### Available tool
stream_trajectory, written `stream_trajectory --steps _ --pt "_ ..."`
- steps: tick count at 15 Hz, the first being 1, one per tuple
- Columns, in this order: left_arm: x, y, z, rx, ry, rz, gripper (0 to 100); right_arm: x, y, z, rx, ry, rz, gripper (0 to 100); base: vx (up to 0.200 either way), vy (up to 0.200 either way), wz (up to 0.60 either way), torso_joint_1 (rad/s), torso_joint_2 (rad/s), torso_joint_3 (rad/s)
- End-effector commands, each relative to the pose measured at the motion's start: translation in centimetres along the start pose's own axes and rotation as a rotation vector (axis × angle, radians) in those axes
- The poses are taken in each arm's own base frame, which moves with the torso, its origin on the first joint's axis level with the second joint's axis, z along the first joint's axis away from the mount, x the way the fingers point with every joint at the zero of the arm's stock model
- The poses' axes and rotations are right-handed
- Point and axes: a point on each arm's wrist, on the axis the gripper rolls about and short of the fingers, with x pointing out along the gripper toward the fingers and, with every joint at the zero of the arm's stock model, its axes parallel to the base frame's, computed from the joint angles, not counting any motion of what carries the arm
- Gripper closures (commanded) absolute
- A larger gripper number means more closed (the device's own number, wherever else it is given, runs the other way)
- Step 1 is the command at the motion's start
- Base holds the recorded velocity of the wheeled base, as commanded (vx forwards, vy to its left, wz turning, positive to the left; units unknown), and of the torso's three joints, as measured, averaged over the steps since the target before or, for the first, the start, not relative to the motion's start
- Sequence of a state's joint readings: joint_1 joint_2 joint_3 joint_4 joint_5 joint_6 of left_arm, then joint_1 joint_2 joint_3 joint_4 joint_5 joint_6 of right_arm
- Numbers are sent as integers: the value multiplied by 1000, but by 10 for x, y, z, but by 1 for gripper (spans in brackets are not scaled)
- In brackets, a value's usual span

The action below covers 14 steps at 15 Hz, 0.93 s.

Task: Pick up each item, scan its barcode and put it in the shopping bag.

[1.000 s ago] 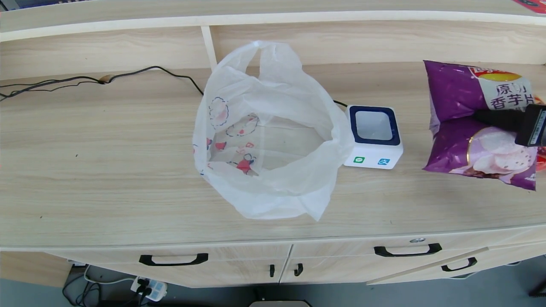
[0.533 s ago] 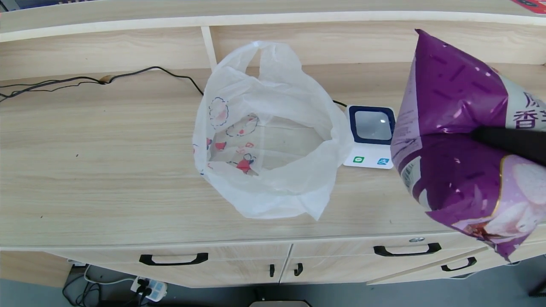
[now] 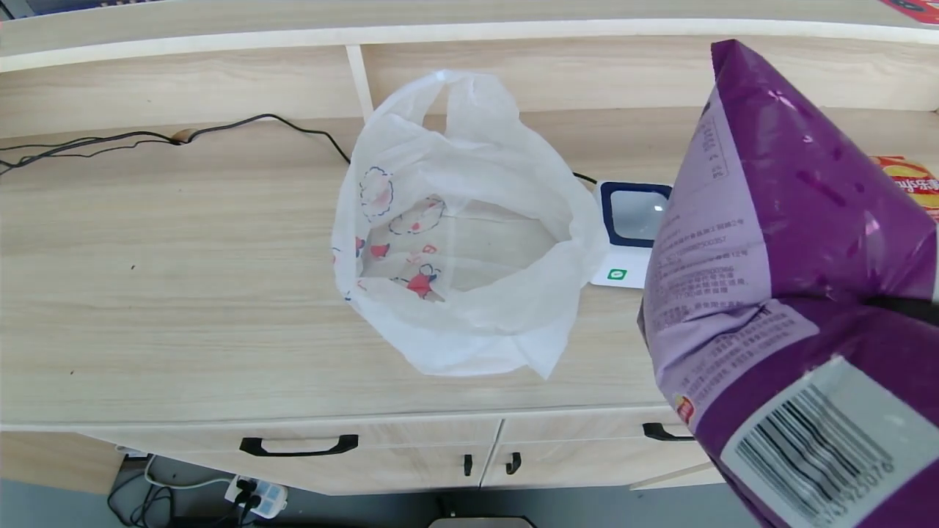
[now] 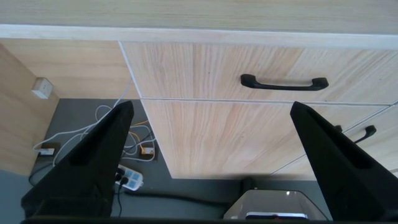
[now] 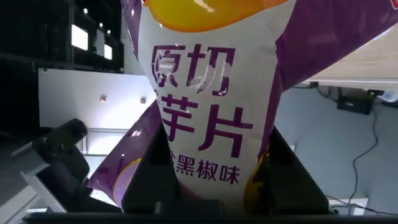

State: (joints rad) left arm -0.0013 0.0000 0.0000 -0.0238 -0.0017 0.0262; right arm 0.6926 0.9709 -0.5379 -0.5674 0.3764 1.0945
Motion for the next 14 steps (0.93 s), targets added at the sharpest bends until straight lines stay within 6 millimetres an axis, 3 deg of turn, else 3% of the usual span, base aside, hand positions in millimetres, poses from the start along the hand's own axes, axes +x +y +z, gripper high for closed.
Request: stream_trajectory --steps 1,8,14 --pt "0 0 0 0 1 0 0 17 -15 -2 72 23 12 100 0 0 0 0 0 0" --pt "0 0 0 0 1 0 0 33 -21 1 353 41 79 100 0 0 0 0 0 0" --pt "0 0 0 0 1 0 0 29 -26 -3 388 42 80 100 0 0 0 0 0 0"
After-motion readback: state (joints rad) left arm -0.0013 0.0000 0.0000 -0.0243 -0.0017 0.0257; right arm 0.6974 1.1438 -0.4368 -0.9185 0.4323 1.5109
